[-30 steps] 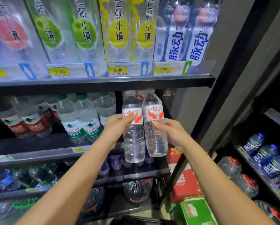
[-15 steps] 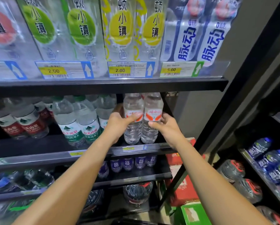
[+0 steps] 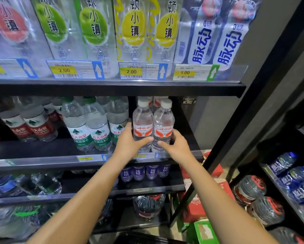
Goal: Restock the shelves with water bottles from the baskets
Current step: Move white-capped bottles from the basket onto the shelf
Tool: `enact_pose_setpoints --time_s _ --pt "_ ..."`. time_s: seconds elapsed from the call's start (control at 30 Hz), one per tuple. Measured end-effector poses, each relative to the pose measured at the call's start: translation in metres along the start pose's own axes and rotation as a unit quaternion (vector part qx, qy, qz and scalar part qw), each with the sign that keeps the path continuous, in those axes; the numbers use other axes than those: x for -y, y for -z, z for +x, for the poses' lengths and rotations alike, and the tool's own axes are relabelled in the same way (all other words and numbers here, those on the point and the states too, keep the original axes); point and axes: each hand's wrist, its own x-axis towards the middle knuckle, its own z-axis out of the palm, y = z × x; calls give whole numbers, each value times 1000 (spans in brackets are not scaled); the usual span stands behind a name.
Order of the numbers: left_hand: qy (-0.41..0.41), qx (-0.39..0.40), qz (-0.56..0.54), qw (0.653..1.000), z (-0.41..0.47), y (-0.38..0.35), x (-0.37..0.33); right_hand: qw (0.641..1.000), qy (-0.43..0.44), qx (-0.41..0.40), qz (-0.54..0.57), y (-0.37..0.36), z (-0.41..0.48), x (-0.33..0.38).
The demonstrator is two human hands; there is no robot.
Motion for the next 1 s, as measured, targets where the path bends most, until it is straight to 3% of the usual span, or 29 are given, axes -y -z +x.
enact_pose_setpoints --time_s 0.1,0.23,0.67,0.9,1.0 --pt "-5 -52 12 999 -9 -11 4 997 3 -76 -31 -15 -9 1" --pt "-11 -62 39 997 -3 -13 6 993 5 -103 -57 -26 -2 -3" --pt "28 -79 151 985 48 -24 10 986 -4 -101 -136 -24 62 -8" --pt "102 -15 192 976 71 -30 9 982 -22 -82 -171 -23 96 -6" --pt "76 -41 202 976 84 -34 5 976 -20 -75 -204 -24 104 -6"
